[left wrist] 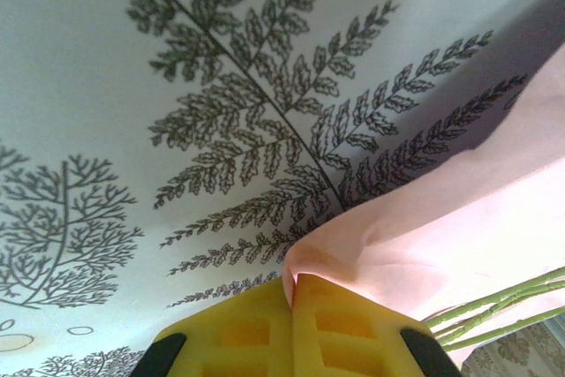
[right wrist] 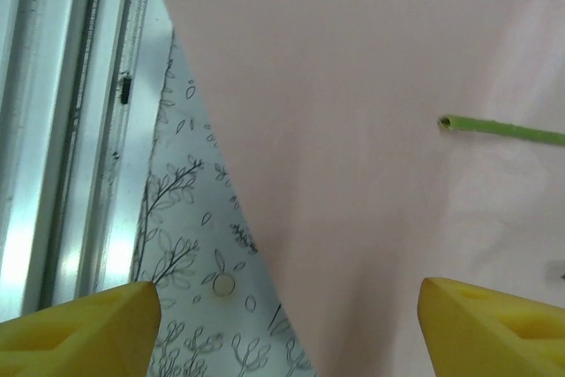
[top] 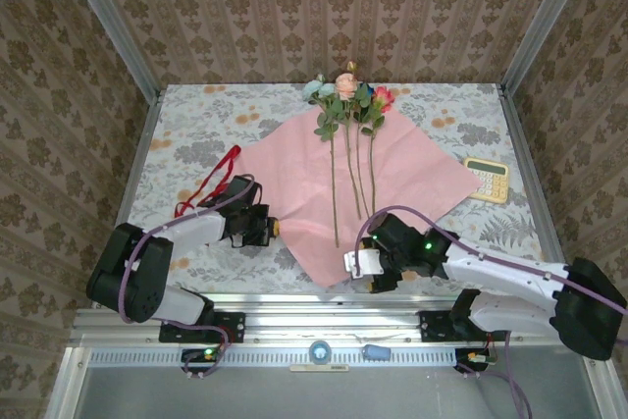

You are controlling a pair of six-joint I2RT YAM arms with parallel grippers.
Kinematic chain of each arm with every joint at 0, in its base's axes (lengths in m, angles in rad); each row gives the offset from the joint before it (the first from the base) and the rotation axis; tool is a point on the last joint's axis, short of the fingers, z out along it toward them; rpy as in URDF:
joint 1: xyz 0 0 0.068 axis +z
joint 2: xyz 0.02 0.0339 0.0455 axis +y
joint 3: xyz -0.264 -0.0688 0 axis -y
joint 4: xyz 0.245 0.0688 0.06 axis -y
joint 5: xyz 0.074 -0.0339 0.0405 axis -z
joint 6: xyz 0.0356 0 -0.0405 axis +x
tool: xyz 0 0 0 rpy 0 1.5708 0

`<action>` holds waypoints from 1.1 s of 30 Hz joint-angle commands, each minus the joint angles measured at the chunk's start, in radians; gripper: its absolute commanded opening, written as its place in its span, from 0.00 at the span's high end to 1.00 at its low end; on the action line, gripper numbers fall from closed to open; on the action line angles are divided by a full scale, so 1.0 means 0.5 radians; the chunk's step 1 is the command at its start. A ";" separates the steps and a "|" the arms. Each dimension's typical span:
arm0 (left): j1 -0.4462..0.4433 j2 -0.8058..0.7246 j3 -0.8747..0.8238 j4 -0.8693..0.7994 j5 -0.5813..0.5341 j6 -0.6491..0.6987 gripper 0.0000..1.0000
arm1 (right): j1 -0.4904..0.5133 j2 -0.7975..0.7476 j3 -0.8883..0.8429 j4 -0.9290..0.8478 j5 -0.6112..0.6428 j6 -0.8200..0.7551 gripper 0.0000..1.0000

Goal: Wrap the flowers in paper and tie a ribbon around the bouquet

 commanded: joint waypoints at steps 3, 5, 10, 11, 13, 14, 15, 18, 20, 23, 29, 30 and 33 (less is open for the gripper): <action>0.013 0.023 0.020 0.006 0.034 -0.052 1.00 | 0.091 0.186 -0.010 0.329 0.248 0.187 0.29; 0.013 0.022 0.023 0.003 0.041 -0.048 1.00 | 0.118 0.253 0.005 0.394 0.312 0.256 0.37; 0.012 -0.011 0.037 -0.054 0.046 -0.014 1.00 | 0.129 0.221 0.021 0.434 0.411 0.364 0.86; 0.012 -0.032 0.039 -0.078 0.047 -0.002 1.00 | 0.129 0.177 0.028 0.400 0.386 0.366 0.92; 0.014 -0.114 0.046 -0.156 0.016 0.046 0.80 | 0.119 0.088 0.062 0.278 0.303 0.383 1.00; 0.013 -0.162 0.058 -0.221 -0.005 0.078 0.71 | 0.110 0.050 0.084 0.210 0.243 0.391 1.00; 0.014 -0.216 0.076 -0.305 -0.029 0.120 0.62 | 0.100 0.014 0.108 0.136 0.180 0.408 1.00; -0.066 -0.351 0.089 -0.477 -0.072 0.186 0.45 | 0.085 -0.064 0.155 -0.029 0.044 0.460 1.00; -0.166 -0.430 0.052 -0.539 -0.099 0.152 0.38 | 0.083 -0.095 0.176 -0.107 -0.001 0.499 1.00; -0.317 -0.508 -0.020 -0.564 -0.143 0.056 0.34 | 0.083 -0.123 0.189 -0.164 -0.044 0.549 1.00; -0.463 -0.513 -0.087 -0.465 -0.242 -0.076 0.37 | 0.078 -0.121 0.206 -0.244 -0.092 0.574 1.00; -0.462 -0.486 -0.078 -0.456 -0.244 -0.070 0.40 | 0.070 -0.120 0.210 -0.241 -0.092 0.574 1.00; -0.469 -0.389 -0.035 -0.441 -0.263 -0.034 0.53 | 0.014 -0.096 0.254 -0.263 -0.140 0.570 1.00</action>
